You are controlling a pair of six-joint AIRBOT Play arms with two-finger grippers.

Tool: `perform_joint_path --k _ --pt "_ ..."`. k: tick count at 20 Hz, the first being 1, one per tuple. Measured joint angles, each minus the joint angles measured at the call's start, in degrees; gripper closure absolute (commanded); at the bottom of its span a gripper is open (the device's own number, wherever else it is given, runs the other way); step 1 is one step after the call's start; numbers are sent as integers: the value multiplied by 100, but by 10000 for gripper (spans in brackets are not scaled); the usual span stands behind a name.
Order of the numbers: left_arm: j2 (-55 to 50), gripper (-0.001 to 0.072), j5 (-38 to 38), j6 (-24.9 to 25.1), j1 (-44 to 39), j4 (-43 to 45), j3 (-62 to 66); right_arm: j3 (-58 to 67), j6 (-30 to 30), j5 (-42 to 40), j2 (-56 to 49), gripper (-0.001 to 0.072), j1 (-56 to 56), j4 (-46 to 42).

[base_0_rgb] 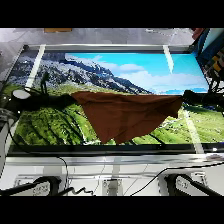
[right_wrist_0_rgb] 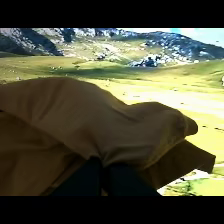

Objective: Fold the clothes and pants, and hang the long-sleeved shirts on hangers.

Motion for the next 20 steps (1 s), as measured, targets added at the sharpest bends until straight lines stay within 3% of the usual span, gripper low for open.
perform_joint_path --k 6,7,9,15,20 --pt "26 350 -476 125 -715 -721 -1644 0 -9 -133 -9 693 0 -131" --pt "37 400 -376 168 -955 -883 -1869 0 -9 -151 -9 693 0 -153" --pt "116 682 -98 238 -1464 -1115 -2179 0 -11 -162 -9 693 0 -190" --pt "1360 693 907 365 -2474 -1364 -2492 0 -11 -173 -9 693 0 -229" --pt "2900 690 1526 -256 -2726 431 -2544 0 -11 -170 -9 693 0 -247"
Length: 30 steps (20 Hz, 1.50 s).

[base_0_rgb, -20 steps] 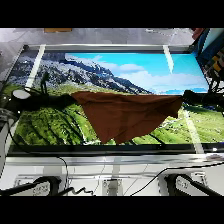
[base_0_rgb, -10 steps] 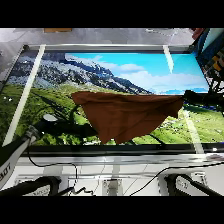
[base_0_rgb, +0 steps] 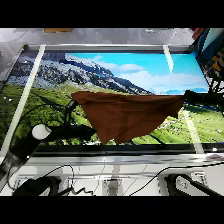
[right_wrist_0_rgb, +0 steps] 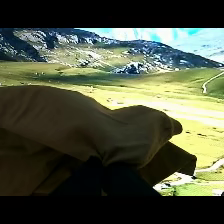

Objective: Fold the clothes and pants, and hang the long-sleeved shirts on hangers.

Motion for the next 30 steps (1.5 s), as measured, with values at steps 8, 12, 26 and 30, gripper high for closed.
perform_joint_path --k 8,12,26,30 --pt "-7 187 221 -872 -90 1226 -26 0 2 33 0 693 0 0" --pt "-796 188 232 -1875 -120 925 -26 0 2 94 0 693 0 0" --pt "-2583 188 275 -1659 -352 -1080 -24 2 0 122 0 693 0 0" --pt "-2708 190 348 -1517 -437 -1198 -13 0 0 118 0 693 0 0"
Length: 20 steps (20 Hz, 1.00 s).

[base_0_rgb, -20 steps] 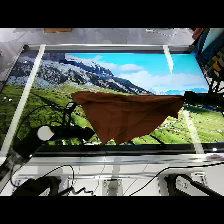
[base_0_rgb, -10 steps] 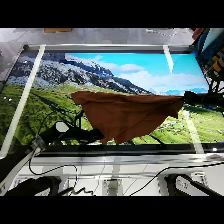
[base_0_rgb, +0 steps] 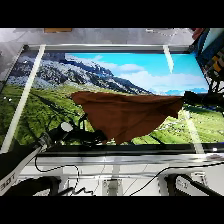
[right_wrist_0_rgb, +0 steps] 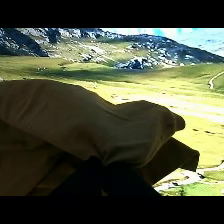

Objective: Fold the clothes and pants, and hang the long-sleeved shirts on hangers.

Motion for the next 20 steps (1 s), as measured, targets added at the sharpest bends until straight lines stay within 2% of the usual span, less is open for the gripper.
perform_joint_path --k 1,5,8,9,10,11,15,20 --pt "-17 197 68 20 -28 -35 7 0 -2 0 0 692 0 0" --pt "-57 428 398 219 -118 -48 103 0 0 2 0 692 0 2" --pt "-59 430 503 455 -144 -131 219 0 0 4 0 692 0 2" --pt "-59 487 538 501 -149 -153 258 0 0 9 0 692 0 2" --pt "-59 635 557 529 -153 -181 280 0 0 9 0 692 0 2" --pt "-59 689 557 562 -160 -188 297 0 0 11 0 692 0 0" --pt "-59 690 437 776 -170 -245 334 0 0 44 0 692 0 2" --pt "140 691 234 1357 -136 -254 450 2 0 149 74 693 0 11"
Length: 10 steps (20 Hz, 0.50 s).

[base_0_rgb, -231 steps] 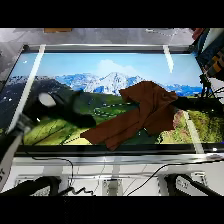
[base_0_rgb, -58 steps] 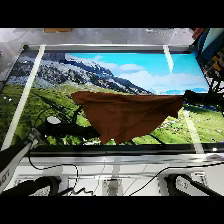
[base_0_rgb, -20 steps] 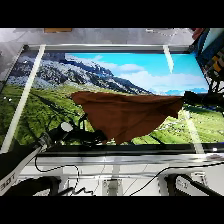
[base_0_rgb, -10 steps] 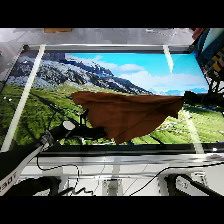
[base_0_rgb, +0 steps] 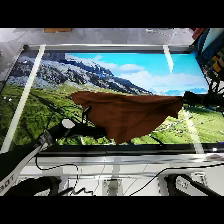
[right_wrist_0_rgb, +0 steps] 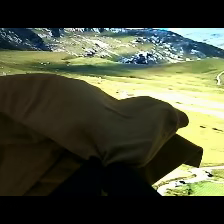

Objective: Fold the clothes and pants, and hang the long-sleeved shirts on hangers.

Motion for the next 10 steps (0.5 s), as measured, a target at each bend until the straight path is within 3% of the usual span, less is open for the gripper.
perform_joint_path --k 5,10 --pt "831 691 -177 492 619 4 844 466 -11 20 496 693 0 4" --pt "2194 691 -96 634 2055 -4 2131 1698 -28 -57 1292 693 0 17"
